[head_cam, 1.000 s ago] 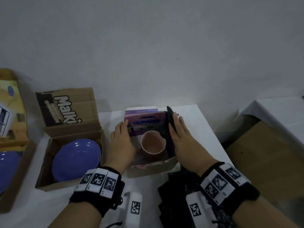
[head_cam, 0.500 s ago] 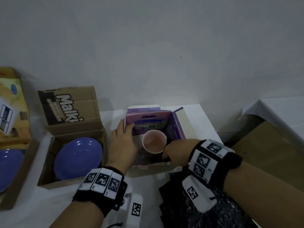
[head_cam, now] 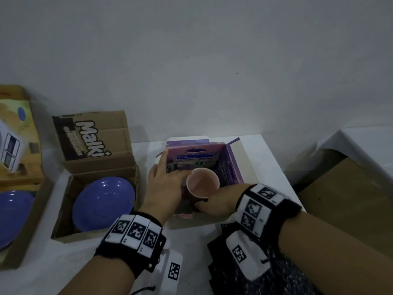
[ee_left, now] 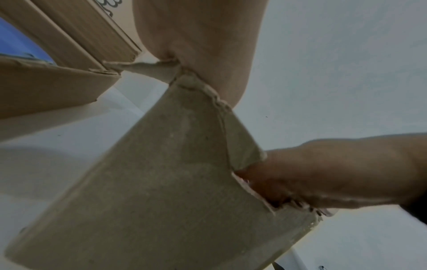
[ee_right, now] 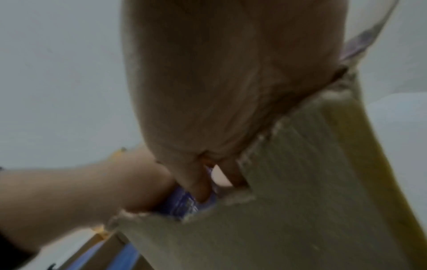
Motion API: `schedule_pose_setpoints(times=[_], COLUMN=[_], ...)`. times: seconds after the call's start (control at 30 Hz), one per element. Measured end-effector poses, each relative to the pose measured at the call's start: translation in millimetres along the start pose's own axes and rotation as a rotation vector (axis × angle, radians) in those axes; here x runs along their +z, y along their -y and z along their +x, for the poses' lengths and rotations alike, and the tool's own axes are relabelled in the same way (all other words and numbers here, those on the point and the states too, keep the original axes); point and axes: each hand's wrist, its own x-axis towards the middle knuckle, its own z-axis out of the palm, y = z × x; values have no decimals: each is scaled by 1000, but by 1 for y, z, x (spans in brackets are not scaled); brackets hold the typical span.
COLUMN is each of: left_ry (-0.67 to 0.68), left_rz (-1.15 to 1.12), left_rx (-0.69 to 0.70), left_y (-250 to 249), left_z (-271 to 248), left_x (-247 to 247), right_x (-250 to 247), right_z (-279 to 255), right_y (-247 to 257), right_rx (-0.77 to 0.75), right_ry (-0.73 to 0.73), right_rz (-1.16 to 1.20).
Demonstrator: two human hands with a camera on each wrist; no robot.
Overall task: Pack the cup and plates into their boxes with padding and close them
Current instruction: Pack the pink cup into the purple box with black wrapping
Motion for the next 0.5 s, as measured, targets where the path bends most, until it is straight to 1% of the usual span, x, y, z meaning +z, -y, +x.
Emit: schedule_pose_setpoints(times=[0.03,0.1,0.17,0.2,0.3,0.37,0.4,0.43,0.47,0.5], left_ry=[15,21,5,-9,-46,-46,-51,-54,-62,-75], left_rz=[4,30,-26,-55,-75,-93,-87,-89,-114,-158], left_rx=[-6,-15,-59,-72,-45,-34,-12,-14,-36,-76], left_y=[0,3,2,2,2,9,13,16,19,19], left_z=[1,3,4,4,3,4,5,6,8,8], left_x=[0,4,6,6,6,10,14,18,22,23], right_x=[-2,-2,6,12,19,16,13,11,9,9], right_z=[-5,-13,-16,-17,-9,-6,-9,-11,-13,-15], right_y=[-1,-5,-10,-11,-14,-16,-17,-21,-26,-33], right_rx=[2,20,-15,-47,-104,-125,-122,-118,-113,-80], right_ry=[-35,-159,-242,-254,-236,-283,-367,-525,-720,-881], right_rz=[-18,-99,-151,-123,-61,-79,-100,-133,-162,-157])
